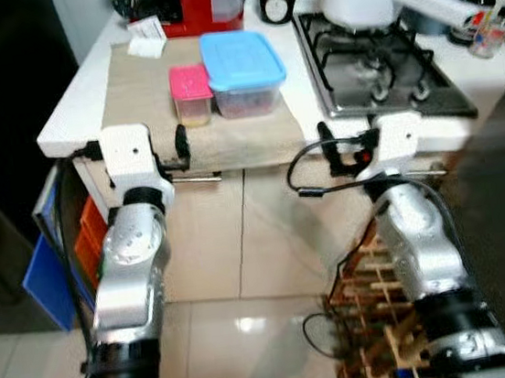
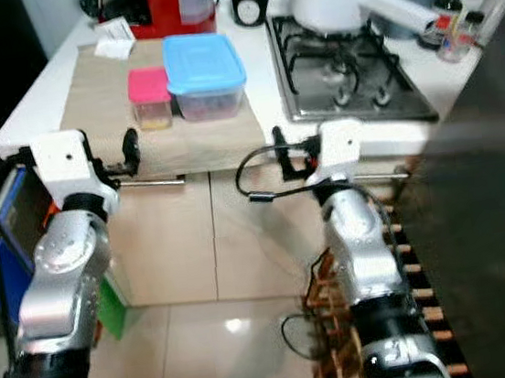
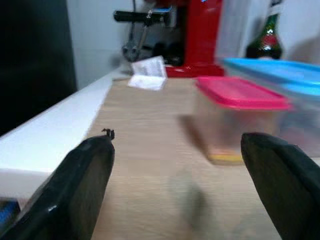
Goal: Restocking fridge
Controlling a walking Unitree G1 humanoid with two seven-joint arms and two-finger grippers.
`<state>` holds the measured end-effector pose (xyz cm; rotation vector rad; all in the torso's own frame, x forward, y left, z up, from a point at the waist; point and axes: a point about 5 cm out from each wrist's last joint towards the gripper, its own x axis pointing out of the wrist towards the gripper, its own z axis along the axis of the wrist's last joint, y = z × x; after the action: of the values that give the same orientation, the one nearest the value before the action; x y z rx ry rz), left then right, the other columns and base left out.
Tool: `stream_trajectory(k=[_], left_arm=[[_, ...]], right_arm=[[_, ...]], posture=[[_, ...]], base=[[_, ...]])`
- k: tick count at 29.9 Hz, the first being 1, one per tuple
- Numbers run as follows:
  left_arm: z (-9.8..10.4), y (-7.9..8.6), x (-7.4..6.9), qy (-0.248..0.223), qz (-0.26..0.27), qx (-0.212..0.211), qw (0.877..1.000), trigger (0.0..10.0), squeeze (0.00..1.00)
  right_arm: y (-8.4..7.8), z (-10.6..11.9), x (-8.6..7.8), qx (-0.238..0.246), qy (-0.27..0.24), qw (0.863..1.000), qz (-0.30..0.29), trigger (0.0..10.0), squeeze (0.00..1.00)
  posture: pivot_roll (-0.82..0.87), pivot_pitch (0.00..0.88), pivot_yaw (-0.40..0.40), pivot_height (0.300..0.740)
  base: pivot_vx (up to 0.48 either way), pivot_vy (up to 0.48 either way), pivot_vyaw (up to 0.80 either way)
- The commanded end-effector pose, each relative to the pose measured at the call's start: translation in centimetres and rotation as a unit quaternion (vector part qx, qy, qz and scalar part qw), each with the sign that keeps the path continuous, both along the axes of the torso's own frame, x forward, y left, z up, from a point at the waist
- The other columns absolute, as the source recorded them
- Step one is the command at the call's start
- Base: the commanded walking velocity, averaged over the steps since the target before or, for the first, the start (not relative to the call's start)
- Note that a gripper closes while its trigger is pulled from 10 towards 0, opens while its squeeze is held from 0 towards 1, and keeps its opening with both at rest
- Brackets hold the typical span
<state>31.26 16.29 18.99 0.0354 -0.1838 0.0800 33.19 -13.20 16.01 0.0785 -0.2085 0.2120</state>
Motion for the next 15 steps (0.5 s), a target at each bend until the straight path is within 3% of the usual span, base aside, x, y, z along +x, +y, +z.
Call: stream_trajectory(k=[1, 4, 6, 8, 10, 11, 15], left_arm=[[1.6, -0.6, -0.7, -0.044, 0.003, 0.009, 0.999, 10.0, 0.00], [3.1, -0.9, -1.2, -0.083, 0.005, 0.027, 0.996, 10.0, 0.00], [3.6, -1.1, -1.4, -0.095, 0.001, 0.030, 0.995, 10.0, 0.00], [4.5, -1.5, -1.5, -0.117, -0.010, 0.030, 0.993, 10.0, 0.00], [4.8, -1.6, -1.5, -0.123, -0.010, 0.038, 0.992, 10.0, 0.00], [4.8, -1.6, -1.5, -0.120, -0.007, 0.044, 0.992, 10.0, 0.00], [4.1, -1.4, -1.4, -0.101, -0.004, 0.029, 0.994, 10.0, 0.00]], right_arm=[[-1.3, 3.5, 0.2, -0.004, -0.053, 0.998, -0.018, 10.0, 0.00], [-1.5, 6.9, 0.5, 0.001, -0.098, 0.995, -0.015, 10.0, 0.00], [-1.6, 7.9, 0.7, 0.004, -0.106, 0.994, -0.014, 10.0, 0.00], [-1.6, 10.0, 1.4, 0.042, -0.113, 0.993, 0.006, 10.0, 0.00], [-1.4, 11.8, 1.8, 0.075, -0.126, 0.988, 0.039, 10.0, 0.00], [-1.3, 12.3, 1.8, 0.083, -0.130, 0.987, 0.052, 10.0, 0.00], [-1.4, 12.2, 2.5, 0.041, -0.127, 0.990, 0.050, 10.0, 0.00]], posture=[[0.00, 0.105, -0.073, 0.740], [0.00, 0.104, -0.073, 0.740], [0.00, 0.105, -0.074, 0.740], [0.01, 0.104, -0.076, 0.740], [0.00, 0.102, -0.071, 0.740], [0.00, 0.102, -0.071, 0.740], [0.02, 0.097, -0.076, 0.740]], base=[[0.480, 0.000, 0.00], [0.480, 0.000, 0.00], [0.480, 0.000, 0.00], [0.480, 0.000, 0.00], [0.000, 0.000, 0.00], [0.000, 0.000, 0.00], [0.000, 0.000, 0.00]])
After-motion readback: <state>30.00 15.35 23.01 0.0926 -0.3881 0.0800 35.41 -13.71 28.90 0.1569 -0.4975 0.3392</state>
